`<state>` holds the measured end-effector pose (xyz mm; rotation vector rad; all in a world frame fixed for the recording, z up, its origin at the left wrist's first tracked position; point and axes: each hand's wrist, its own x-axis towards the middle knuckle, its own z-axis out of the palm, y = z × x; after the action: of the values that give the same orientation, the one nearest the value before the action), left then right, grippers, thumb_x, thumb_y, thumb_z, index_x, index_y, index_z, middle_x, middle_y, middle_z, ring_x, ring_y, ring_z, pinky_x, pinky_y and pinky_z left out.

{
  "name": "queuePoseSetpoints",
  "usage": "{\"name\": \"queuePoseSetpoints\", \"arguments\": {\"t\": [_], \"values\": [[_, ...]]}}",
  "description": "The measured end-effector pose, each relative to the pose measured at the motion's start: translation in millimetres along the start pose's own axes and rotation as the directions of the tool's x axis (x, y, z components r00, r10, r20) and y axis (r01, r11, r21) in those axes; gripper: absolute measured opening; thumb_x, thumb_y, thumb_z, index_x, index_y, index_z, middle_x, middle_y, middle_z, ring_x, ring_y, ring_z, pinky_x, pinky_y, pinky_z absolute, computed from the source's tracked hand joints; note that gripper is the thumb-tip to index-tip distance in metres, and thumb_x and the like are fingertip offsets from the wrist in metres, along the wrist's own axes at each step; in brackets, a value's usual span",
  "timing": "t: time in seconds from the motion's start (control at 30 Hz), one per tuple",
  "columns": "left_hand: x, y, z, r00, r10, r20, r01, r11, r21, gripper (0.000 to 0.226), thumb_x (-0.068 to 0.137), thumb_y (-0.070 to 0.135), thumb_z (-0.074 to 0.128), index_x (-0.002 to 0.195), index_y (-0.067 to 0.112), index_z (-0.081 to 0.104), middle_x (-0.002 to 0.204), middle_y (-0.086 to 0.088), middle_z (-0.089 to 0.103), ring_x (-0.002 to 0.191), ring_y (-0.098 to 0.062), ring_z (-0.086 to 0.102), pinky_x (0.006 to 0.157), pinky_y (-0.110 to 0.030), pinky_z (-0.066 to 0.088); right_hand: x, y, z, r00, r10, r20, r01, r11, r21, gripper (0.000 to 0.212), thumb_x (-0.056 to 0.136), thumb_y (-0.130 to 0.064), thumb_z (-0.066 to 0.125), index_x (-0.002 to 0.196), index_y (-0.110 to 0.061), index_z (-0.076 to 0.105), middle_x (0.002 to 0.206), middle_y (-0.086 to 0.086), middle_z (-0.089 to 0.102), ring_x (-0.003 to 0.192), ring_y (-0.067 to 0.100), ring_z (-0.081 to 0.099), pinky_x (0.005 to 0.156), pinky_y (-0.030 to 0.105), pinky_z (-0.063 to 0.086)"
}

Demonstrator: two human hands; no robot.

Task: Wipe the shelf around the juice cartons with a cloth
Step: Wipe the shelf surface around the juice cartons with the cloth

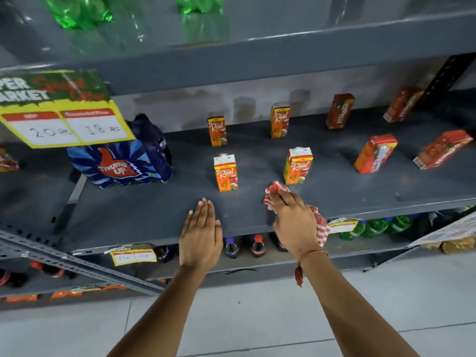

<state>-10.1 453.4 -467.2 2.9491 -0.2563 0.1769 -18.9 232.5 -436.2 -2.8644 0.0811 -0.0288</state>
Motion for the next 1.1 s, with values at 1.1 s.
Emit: {"name": "queuePoseSetpoints", "arguments": {"t": [1.1], "values": [[26, 120, 23, 0.986, 0.142, 0.086, -0.138, 0.989, -0.048, 0.059, 0.100, 0.035, 0.015, 0.151, 0.006, 0.005, 0.162, -0.009, 0.005, 0.149, -0.017, 0.001, 0.120, -0.032, -0.005, 1, 73, -26, 0.995, 0.095, -0.042, -0.099, 0.992, -0.080, 0.062, 0.085, -0.011, 0.059, 0.146, -0.022, 0.048, 0.150, -0.001, 0.051, 0.133, 0.029, 0.047, 0.103, 0.043, 0.043]]}}
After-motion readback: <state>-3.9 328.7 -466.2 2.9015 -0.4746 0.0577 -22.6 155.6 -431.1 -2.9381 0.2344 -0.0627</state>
